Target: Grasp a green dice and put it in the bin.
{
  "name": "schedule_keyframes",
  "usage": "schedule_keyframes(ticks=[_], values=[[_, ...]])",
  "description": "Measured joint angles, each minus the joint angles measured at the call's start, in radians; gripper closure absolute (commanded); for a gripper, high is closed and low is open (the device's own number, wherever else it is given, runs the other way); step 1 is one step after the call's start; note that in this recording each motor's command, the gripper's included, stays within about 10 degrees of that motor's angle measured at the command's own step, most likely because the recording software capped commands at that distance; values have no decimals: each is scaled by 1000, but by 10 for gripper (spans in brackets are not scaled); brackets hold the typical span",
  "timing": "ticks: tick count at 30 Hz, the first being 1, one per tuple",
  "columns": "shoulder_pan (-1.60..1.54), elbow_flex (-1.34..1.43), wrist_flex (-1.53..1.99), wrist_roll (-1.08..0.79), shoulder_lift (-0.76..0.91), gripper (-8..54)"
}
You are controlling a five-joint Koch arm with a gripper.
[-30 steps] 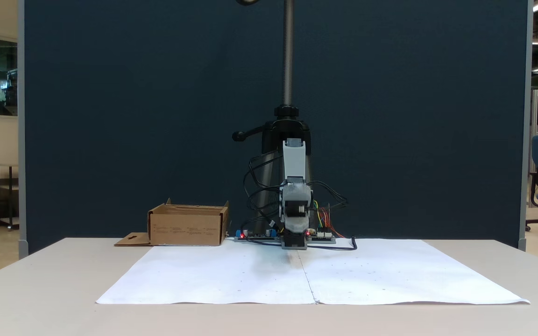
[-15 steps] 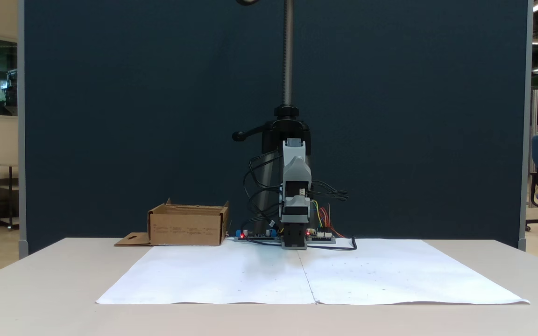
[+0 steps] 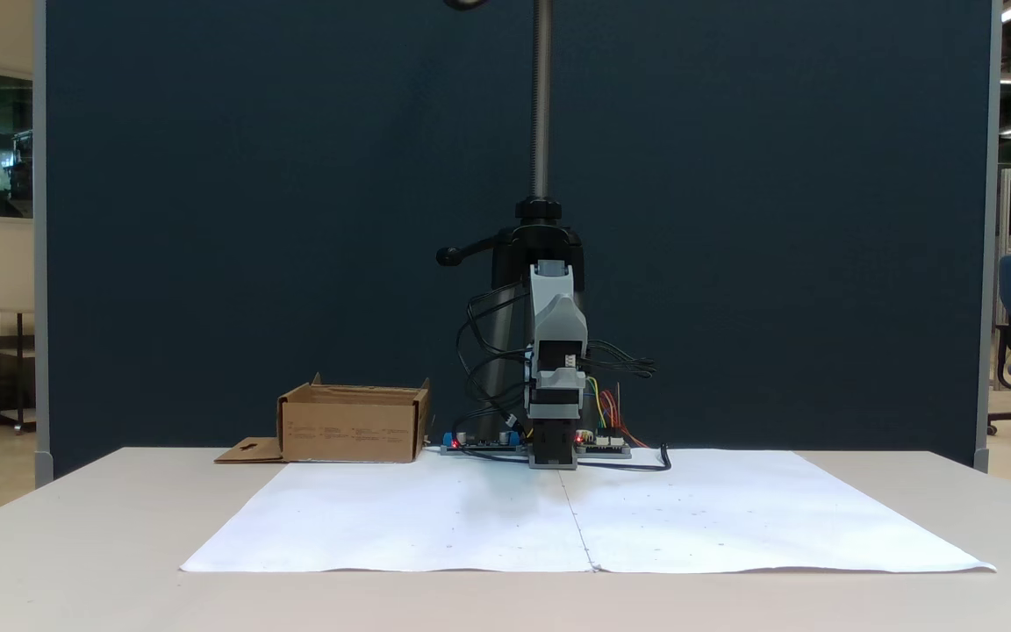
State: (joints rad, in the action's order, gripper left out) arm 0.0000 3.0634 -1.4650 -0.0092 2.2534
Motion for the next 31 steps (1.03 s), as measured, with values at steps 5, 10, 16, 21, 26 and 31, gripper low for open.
schedule_keyframes(ticks=[5,10,16,21,26,31], values=[[0,2,0,0,0,6],[0,2,0,0,0,6],[8,0,0,0,-2,6],[15,2,0,0,0,6],[25,2,0,0,-2,6],[25,0,0,0,0,6]])
